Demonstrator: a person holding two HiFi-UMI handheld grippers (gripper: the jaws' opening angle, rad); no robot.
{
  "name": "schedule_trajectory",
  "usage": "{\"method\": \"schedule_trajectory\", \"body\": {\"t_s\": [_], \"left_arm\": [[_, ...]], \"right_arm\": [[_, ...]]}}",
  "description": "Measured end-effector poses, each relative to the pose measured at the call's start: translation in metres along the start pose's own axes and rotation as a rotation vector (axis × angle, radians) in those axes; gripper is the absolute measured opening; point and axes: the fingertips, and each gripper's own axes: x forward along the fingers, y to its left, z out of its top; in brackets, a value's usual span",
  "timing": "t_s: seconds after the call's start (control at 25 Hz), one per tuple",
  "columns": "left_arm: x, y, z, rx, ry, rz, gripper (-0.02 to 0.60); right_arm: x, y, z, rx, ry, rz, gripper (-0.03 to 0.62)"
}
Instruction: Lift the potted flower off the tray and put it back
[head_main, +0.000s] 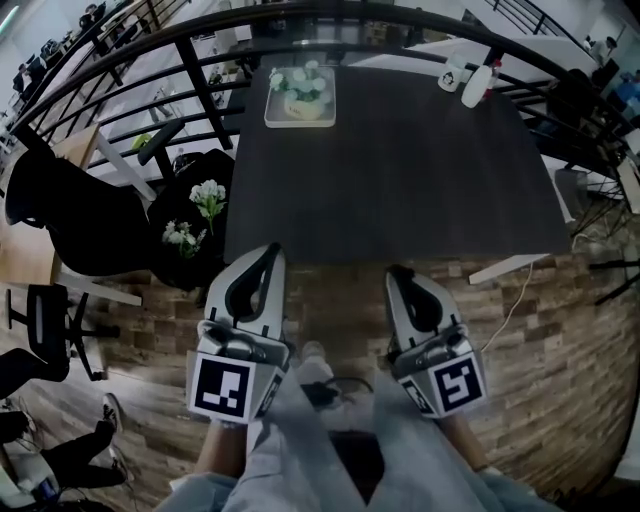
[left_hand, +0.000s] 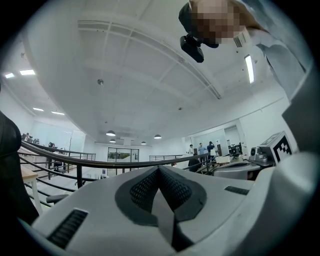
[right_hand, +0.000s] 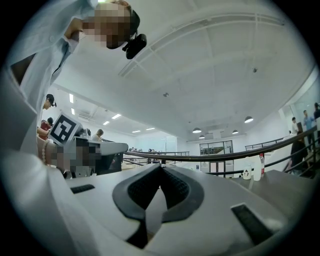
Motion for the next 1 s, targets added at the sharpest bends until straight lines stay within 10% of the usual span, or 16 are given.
{"method": "schedule_trajectory", "body": {"t_s": [1.0], "left_arm": [[0.034, 0.069, -0.019, -0.001, 0.031, -0.019, -0.002]], "right_arm": [[0.093, -0.007, -0.009, -0.003, -0.017, -0.01, 0.003]]}}
